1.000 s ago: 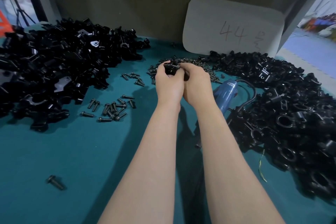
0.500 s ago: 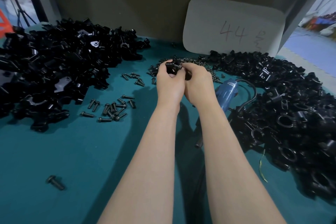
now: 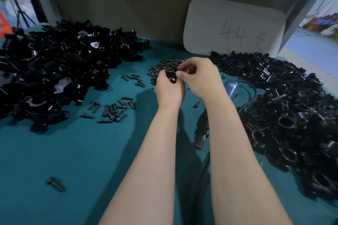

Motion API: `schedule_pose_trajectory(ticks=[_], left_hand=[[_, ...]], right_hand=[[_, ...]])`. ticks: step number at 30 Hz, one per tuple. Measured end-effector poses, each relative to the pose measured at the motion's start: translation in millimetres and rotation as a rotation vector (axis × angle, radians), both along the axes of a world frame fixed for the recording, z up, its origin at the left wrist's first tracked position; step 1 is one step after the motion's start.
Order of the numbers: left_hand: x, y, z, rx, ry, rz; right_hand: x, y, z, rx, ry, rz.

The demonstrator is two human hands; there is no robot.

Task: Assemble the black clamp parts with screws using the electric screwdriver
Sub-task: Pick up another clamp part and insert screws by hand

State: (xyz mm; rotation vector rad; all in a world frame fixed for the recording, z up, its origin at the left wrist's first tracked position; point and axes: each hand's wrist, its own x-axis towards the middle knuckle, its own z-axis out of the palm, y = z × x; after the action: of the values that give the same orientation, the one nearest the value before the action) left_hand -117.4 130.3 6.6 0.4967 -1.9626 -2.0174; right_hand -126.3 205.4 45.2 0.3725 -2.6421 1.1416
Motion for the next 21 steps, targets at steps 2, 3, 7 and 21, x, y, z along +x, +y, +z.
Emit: schedule_pose_trajectory(ticks=[2, 3, 7, 21], left_hand=[[-0.1, 0.9, -1.7, -0.077, 0.015, -0.002], [0.4, 1.2, -2.5, -0.121, 0.014, -0.002], [0.3, 0.8, -4.3, -0.274, 0.003, -0.004], [4.8, 0.7, -1.4, -0.346, 0.021, 0.031]], right_hand=[[-0.9, -1.0, -1.9, -0.007, 0.004, -0.028], [-1.3, -1.0, -2.5, -0.017, 0.009, -0.040], [-1.7, -0.5, -3.5, -0.038, 0.025, -0.061], [-2.6, -0.7, -3.6, -0.086, 0.038, -0.059]])
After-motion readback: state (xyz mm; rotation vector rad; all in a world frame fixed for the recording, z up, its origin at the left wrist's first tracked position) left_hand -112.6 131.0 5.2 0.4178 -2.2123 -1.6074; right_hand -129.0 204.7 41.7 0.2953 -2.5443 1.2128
